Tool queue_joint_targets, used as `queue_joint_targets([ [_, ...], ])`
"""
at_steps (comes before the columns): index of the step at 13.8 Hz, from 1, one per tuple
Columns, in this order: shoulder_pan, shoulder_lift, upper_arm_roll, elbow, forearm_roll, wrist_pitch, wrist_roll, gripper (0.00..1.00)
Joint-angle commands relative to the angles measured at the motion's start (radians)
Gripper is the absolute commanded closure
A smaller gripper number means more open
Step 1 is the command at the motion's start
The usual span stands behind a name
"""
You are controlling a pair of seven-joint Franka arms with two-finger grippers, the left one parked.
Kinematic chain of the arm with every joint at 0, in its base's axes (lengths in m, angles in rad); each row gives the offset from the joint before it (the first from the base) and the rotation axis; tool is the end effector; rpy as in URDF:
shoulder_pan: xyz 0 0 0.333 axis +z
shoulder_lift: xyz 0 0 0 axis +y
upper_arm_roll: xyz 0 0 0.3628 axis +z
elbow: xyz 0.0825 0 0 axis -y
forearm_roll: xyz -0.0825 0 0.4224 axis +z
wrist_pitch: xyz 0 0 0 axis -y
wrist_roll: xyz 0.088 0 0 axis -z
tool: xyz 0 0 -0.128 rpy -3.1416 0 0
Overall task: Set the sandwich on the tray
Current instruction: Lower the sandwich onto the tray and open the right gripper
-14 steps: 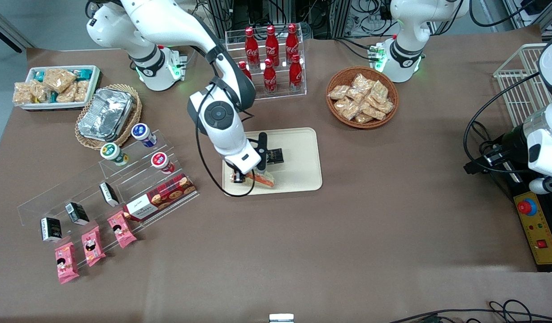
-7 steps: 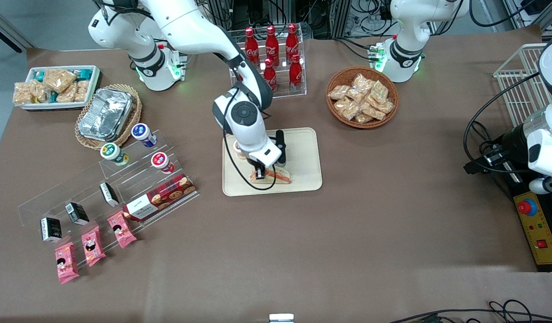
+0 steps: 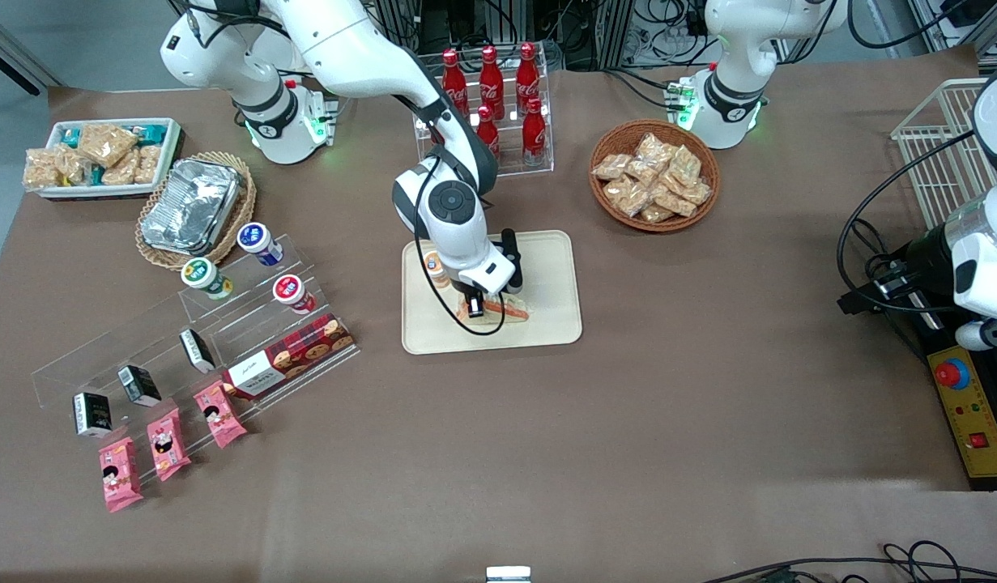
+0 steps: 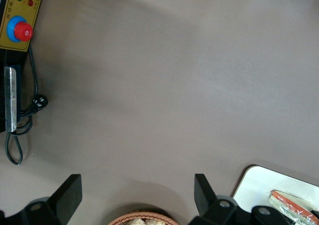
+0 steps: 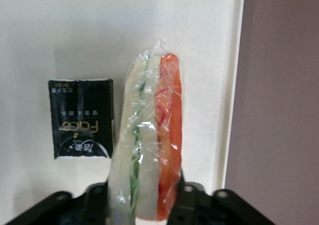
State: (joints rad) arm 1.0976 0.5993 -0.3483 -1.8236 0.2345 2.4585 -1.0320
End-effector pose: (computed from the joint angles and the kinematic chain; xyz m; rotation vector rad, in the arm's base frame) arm 0.5049 0.4986 0.2196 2.0768 2.2898 0.1168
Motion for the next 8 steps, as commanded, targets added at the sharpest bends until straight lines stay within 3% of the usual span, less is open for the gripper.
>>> queue_joint_targets([
  [1, -0.005, -0.047, -0.011, -0.008, 0.040, -0.010, -0.025, 0.00],
  [4, -0.079, -0.139, -0.020, 0.000, 0.115, -0.241, 0.045, 0.00],
  [8, -0.081, -0.283, -0.173, 0.001, 0.089, -0.424, 0.046, 0.00],
])
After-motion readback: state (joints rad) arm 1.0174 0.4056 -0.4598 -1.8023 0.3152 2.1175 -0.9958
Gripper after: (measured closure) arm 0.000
